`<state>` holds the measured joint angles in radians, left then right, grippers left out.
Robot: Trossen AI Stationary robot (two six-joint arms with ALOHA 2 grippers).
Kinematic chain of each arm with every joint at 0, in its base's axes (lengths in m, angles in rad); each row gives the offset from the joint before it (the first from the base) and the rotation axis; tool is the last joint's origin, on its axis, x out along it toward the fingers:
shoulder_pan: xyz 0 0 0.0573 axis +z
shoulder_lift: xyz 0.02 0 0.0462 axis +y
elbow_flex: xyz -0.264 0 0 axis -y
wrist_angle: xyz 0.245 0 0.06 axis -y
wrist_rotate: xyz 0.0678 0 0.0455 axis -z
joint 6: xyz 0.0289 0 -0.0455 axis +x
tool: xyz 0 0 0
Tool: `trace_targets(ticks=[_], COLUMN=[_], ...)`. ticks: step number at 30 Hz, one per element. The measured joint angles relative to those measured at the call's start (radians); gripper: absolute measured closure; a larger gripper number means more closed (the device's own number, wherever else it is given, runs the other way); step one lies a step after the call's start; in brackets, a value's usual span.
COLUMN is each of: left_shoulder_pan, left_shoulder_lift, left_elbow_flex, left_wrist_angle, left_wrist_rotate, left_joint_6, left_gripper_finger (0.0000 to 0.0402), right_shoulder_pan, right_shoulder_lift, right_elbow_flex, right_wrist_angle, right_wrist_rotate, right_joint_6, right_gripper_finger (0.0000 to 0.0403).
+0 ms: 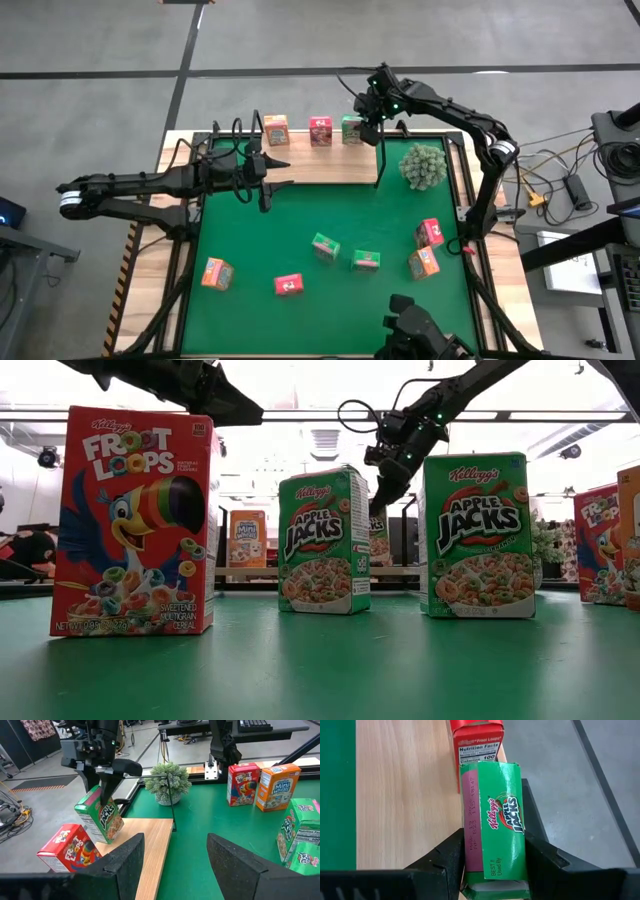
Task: Stack cereal on shelf
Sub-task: Put the top green cereal box on the shelf
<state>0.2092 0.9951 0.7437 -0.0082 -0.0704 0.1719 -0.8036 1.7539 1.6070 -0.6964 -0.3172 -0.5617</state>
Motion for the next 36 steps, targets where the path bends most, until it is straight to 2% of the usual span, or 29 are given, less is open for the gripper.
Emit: trace_targets(ticks=[6,13,30,36], left_shoulder_pan=[0.000,0.000,0.000,0.000], left_shoulder_lift=[0.000,0.000,0.000,0.000], left_elbow_flex=[0.000,0.000,0.000,0.000], left_wrist_angle=[0.000,0.000,-0.001,-0.001], left_wrist_rotate=[0.000,0.000,0.000,0.001], left_joint_6=[0.000,0.000,0.000,0.000], left_gripper_finger=[0.0202,0.0202,0.0202,0.0203], right_shoulder_pan=[0.000,0.000,0.000,0.000], right_shoulder_lift=[0.031,0.043,0.041,0.040], right_elbow_flex=[0.000,0.000,0.000,0.000], right_wrist_angle=[0.008,0.029,0.020,0.021], right_wrist_rotate=[0.003,0.004,0.017,0.038], right_joint_6=[0.011,0.018,0.067,0.092], right_gripper_finger=[0.0247,0.0222,0.0224,0.0209])
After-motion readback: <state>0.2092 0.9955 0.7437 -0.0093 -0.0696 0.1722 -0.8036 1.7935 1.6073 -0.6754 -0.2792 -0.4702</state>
